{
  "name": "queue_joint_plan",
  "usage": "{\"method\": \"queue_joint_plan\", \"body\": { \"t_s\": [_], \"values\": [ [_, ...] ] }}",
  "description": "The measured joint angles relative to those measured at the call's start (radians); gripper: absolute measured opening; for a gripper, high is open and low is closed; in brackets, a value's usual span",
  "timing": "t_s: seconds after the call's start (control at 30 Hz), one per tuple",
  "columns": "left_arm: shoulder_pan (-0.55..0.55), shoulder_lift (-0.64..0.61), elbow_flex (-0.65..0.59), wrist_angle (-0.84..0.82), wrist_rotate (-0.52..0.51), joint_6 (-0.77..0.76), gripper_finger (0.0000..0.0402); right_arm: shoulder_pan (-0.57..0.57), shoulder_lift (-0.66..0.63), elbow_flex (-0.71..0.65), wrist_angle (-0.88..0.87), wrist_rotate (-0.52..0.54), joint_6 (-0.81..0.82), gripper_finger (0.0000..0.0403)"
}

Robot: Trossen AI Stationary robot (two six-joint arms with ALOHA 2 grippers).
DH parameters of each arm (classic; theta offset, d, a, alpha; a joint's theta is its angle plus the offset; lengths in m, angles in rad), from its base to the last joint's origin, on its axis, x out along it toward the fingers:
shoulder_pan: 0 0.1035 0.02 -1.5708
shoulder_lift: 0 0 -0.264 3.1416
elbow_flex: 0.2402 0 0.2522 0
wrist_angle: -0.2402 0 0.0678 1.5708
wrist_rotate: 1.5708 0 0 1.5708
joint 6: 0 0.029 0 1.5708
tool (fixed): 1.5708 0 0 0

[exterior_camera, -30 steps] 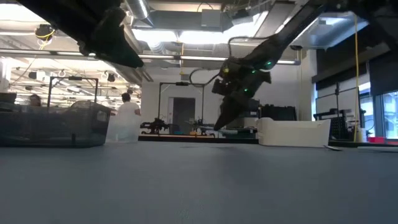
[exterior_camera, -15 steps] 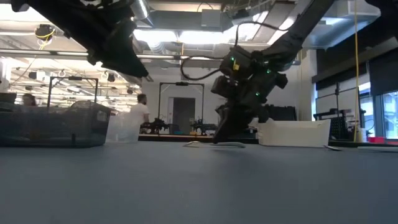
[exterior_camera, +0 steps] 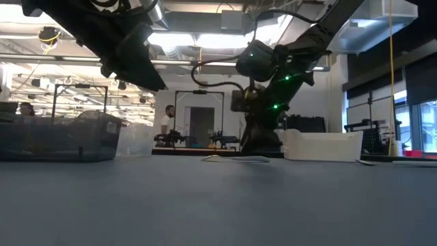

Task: Sort silverware by color (type)
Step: Put the blue spoon into the black bin

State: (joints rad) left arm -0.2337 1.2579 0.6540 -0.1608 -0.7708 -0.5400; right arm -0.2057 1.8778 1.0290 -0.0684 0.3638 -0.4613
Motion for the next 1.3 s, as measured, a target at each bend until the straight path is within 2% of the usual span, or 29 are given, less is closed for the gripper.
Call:
{"method": "queue_joint_plan", "body": {
  "t_s": [0.17,0.3,0.37,0.4,0.53,0.8,1.03,1.2,1.3],
  "values": [
    [-0.009,0.000,0.000,0.000,0.013,-0.031,0.0115,-0.106,-0.064,-0.002,-0.044,-0.378,-0.014,0.0140],
    [-0.034,0.000,0.000,-0.002,0.030,-0.061,0.0115,-0.238,-0.107,-0.045,-0.006,-0.739,-0.002,0.0139],
    [-0.050,0.007,0.000,0.001,0.028,-0.078,0.0115,-0.288,-0.107,-0.064,0.032,-0.847,0.026,0.0139],
    [-0.055,0.012,0.000,0.000,0.026,-0.086,0.0115,-0.307,-0.105,-0.075,0.049,-0.866,0.039,0.0139],
    [-0.063,0.054,0.000,0.024,0.026,-0.089,0.0115,-0.319,-0.059,-0.098,0.121,-0.843,0.064,0.0138],
    [-0.032,0.137,0.000,0.096,0.046,-0.067,0.0115,-0.244,0.016,-0.097,0.146,-0.750,-0.017,0.0138],
    [0.008,0.192,0.000,0.146,0.147,-0.022,0.0115,-0.213,0.021,-0.096,0.144,-0.716,-0.019,0.0138],
    [0.042,0.238,0.000,0.265,0.042,0.109,0.0115,-0.213,0.021,-0.093,0.124,-0.699,-0.006,0.0129],
    [0.060,0.258,0.000,0.344,0.041,0.178,0.0115,-0.213,0.020,-0.093,0.108,-0.696,-0.007,0.0091]
  ]
}}
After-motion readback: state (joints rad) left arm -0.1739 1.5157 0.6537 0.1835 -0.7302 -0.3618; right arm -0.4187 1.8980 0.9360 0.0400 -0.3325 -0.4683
